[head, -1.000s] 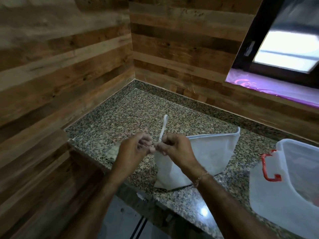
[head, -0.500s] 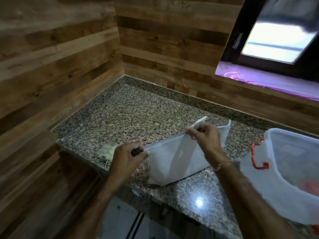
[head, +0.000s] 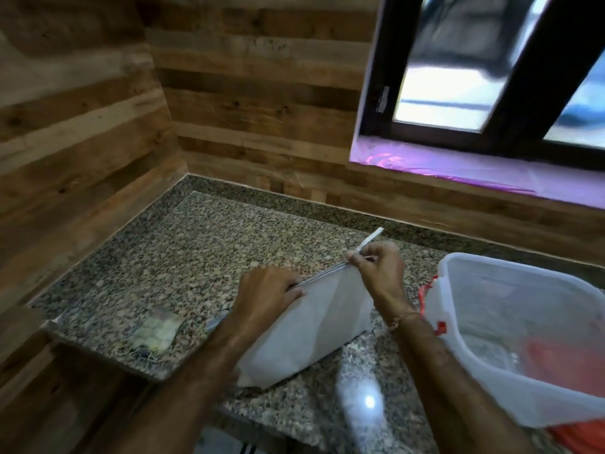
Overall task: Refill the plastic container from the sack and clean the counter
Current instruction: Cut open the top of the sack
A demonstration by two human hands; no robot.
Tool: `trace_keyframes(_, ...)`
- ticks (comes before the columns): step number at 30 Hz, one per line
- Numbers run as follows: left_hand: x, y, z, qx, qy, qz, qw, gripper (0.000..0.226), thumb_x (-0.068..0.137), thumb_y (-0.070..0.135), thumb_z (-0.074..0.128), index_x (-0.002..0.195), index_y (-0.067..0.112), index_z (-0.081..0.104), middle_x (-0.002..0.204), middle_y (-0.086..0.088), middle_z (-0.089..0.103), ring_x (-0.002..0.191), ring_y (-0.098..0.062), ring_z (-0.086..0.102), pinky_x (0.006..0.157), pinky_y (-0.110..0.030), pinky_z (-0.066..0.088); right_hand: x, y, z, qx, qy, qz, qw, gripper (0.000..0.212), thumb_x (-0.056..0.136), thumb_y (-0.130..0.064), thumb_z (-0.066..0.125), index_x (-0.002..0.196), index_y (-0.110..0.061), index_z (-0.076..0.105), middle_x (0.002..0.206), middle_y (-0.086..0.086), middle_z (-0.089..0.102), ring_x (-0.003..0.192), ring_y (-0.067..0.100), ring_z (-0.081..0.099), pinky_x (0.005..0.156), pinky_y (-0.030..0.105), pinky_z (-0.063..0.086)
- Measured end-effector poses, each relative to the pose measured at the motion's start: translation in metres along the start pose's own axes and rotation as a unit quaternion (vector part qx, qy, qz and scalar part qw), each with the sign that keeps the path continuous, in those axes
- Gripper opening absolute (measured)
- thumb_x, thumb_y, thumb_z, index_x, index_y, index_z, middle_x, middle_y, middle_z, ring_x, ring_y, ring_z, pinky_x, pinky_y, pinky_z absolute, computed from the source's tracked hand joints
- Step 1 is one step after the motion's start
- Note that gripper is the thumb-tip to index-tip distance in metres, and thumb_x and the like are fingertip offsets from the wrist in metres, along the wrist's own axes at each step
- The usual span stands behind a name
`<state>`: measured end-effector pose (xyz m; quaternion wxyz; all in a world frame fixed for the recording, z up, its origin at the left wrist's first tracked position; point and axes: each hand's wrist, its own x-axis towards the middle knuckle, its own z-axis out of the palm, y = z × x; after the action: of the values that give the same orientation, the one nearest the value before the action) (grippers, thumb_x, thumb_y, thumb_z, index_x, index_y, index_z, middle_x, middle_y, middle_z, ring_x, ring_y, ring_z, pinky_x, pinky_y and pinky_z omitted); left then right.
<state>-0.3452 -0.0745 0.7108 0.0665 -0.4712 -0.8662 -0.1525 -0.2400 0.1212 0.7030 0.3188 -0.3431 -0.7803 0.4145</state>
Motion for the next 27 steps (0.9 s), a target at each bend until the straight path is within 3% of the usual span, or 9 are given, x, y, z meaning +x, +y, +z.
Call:
trace_keyframes(4,-0.009,-0.031,0.005,-0.025,0.028,0.029,0.999,0.028,0.091,0.05,0.068,0.078,0.025,0.07,0.071,0.01,0.067,0.068,-0.012,0.065,0.054,-0.027,0.034,0.041,0.025,-0.035,0.053,0.055,0.102,0.992,0.031,0.081,-0.02,0.085,0.058,-0.007,0.069,0.051,-0.004,0.057,0.049,0.009,0.048,0.058,0.026,0.042)
trace_keyframes(8,-0.016,-0.037,0.001,-0.002,0.046,-0.003,0.999,0.033,0.09,0.051,0.063,0.068,0.028,0.059,0.061,0.013,0.05,0.059,-0.009,0.055,0.048,-0.023,0.029,0.046,0.037,-0.018,0.133,0.005,0.158,0.979,0.025,0.095,-0.017,0.071,0.079,0.002,0.067,0.067,0.012,0.065,0.04,0.005,0.056,0.051,0.027,0.044)
trace_keyframes(11,-0.024,-0.043,0.0,-0.005,0.025,-0.054,0.998,0.038,0.093,0.049,0.07,0.065,0.028,0.053,0.06,0.007,0.054,0.06,-0.01,0.054,0.052,-0.029,0.035,0.036,0.037,-0.003,0.227,-0.051,0.192,0.953,0.016,0.105,-0.024,0.055,0.098,-0.01,0.059,0.085,0.011,0.063,0.052,0.009,0.064,0.044,0.024,0.042)
trace_keyframes(17,-0.074,-0.081,-0.008,-0.043,0.022,-0.224,0.973,0.03,0.081,0.052,0.081,0.08,0.023,0.071,0.071,0.004,0.064,0.071,-0.014,0.063,0.058,-0.03,0.041,0.014,0.048,-0.007,0.304,-0.113,0.146,0.935,0.033,0.101,-0.032,0.063,0.12,-0.006,0.062,0.094,0.003,0.064,0.08,0.014,0.06,0.064,0.027,0.048)
trace_keyframes(20,-0.106,-0.093,-0.007,-0.213,0.062,-0.31,0.924,0.035,0.074,0.05,0.083,0.079,0.017,0.072,0.069,0.003,0.065,0.065,-0.011,0.064,0.056,-0.027,0.042,0.005,0.06,-0.007,0.285,-0.159,0.126,0.937,0.021,0.098,-0.025,0.067,0.109,-0.007,0.066,0.094,0.006,0.061,0.082,0.015,0.057,0.066,0.028,0.046)
trace_keyframes(23,-0.123,-0.081,0.005,-0.424,0.123,-0.348,0.827,0.023,0.083,0.021,0.085,0.101,0.008,0.078,0.094,-0.005,0.081,0.089,-0.022,0.077,0.078,-0.034,0.061,0.004,0.071,-0.004,0.265,-0.176,0.135,0.938,0.011,0.099,-0.018,0.067,0.093,-0.01,0.066,0.088,0.003,0.061,0.078,0.015,0.055,0.065,0.028,0.045)
trace_keyframes(25,-0.13,-0.075,0.019,-0.475,0.155,-0.368,0.784,0.022,0.089,0.008,0.079,0.109,0.002,0.076,0.107,-0.012,0.08,0.102,-0.029,0.076,0.09,-0.044,0.06,0.004,0.079,-0.002,0.254,-0.158,0.142,0.943,0.017,0.099,-0.014,0.065,0.083,-0.017,0.064,0.08,0.001,0.059,0.07,0.012,0.052,0.061,0.027,0.041)
trace_keyframes(27,-0.136,-0.075,0.03,-0.471,0.187,-0.395,0.766,0.016,0.087,0.018,0.082,0.095,0.007,0.074,0.099,-0.012,0.077,0.096,-0.027,0.071,0.089,-0.046,0.055,0.004,0.085,0.001,0.255,-0.13,0.143,0.948,0.021,0.099,-0.012,0.064,0.08,-0.018,0.064,0.077,0.001,0.058,0.065,0.008,0.05,0.057,0.024,0.04)
